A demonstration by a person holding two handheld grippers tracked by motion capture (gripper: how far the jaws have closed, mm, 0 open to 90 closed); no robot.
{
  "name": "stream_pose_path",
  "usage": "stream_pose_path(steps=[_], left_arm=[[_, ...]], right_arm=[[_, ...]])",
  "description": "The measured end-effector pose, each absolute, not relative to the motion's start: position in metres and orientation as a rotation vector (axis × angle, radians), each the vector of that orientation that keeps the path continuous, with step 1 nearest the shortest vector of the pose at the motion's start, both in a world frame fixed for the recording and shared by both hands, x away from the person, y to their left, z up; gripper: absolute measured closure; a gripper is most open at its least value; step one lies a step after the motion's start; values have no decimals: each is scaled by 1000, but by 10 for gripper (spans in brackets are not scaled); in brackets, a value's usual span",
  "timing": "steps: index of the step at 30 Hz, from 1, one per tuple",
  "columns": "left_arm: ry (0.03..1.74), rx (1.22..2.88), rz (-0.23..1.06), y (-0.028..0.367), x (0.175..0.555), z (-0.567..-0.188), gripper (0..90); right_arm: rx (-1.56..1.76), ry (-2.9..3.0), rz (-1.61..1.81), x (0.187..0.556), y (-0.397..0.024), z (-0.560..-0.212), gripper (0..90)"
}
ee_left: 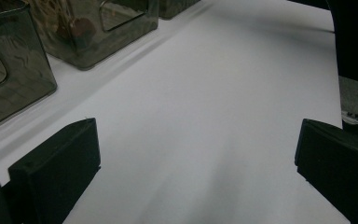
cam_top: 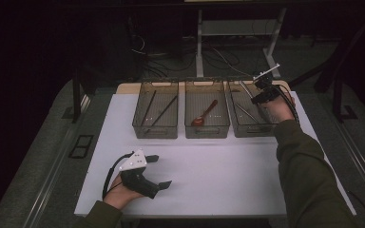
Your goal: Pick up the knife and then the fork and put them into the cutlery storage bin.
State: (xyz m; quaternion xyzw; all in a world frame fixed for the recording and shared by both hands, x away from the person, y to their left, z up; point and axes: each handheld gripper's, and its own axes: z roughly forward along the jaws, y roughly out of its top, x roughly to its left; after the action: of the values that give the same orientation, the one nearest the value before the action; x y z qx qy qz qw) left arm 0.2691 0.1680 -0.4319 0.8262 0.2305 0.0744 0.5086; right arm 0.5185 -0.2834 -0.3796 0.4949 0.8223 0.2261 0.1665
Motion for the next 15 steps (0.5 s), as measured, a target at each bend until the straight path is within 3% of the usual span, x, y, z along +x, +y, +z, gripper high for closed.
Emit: stream_pose_path(steps=[3,6,15], left_arm=[[554,1993,180,168,269,-432,0],[553,1993,182,168,269,-432,0],[556,1992,184,168,269,-432,0]], right_arm=[[1409,2363,657,519,-280,-381,761],[1415,2361,701,517,-281,-381,666],[1392,2337,899,505,-288,-372,514]])
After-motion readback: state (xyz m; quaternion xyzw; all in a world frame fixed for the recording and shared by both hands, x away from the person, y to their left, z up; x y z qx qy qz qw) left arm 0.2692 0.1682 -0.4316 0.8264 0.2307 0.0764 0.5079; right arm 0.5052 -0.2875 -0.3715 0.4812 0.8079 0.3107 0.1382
